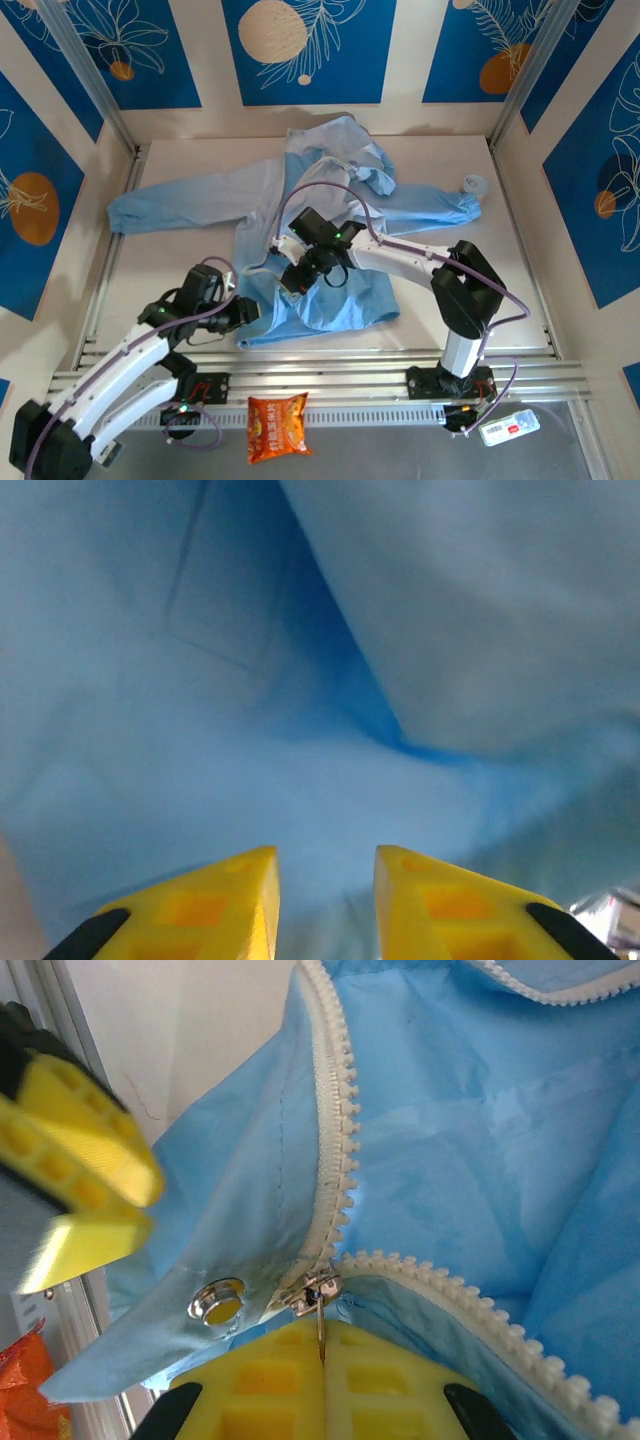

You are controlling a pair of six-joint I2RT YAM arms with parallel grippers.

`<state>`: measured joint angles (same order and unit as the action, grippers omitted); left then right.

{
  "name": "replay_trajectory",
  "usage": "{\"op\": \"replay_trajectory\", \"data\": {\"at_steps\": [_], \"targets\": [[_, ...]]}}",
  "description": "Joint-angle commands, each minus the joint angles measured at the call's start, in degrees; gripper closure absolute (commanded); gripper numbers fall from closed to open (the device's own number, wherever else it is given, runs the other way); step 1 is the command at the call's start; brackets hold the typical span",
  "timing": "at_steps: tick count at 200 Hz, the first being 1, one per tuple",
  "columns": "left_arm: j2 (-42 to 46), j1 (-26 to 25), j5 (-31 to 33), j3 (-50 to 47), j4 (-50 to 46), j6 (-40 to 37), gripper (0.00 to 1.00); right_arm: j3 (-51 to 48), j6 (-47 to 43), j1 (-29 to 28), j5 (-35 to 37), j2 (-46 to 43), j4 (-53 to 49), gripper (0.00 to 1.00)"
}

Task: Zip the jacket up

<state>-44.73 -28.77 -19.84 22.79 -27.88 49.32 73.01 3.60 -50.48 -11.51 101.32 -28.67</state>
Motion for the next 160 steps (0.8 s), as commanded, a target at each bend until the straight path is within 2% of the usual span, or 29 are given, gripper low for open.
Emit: {"op": "replay_trajectory", "data": {"at_steps": [1,47,80,105,130,160], "targets": [[-5.62,1.97,2.93,-2.74,14.33,2.97,0.72,-1.78,0.27,0.99,-2.62,1.05,1.46,1.00],[-25.96,7.23,-0.16,-2.62,31.91,0.97,0.69,-1.62,0.97,2.90,-2.58,3.82,2.95,1.00],[-41.63,12.28,-5.17,5.63,34.76,-4.44,0.69,-0.62,1.40,4.09,-2.07,4.84,3.80,1.00],[-49.66,15.22,-5.93,12.17,33.95,-9.00,0.69,1.25,1.41,4.77,-1.71,5.93,3.32,1.00],[-55.44,17.86,-6.22,20.69,27.67,-15.56,0.69,4.79,0.79,5.30,-1.35,8.06,1.62,1.00],[-53.08,21.84,-7.66,25.33,21.27,-19.77,0.64,11.88,-2.77,5.04,-1.32,11.34,-3.94,1.00]]}}
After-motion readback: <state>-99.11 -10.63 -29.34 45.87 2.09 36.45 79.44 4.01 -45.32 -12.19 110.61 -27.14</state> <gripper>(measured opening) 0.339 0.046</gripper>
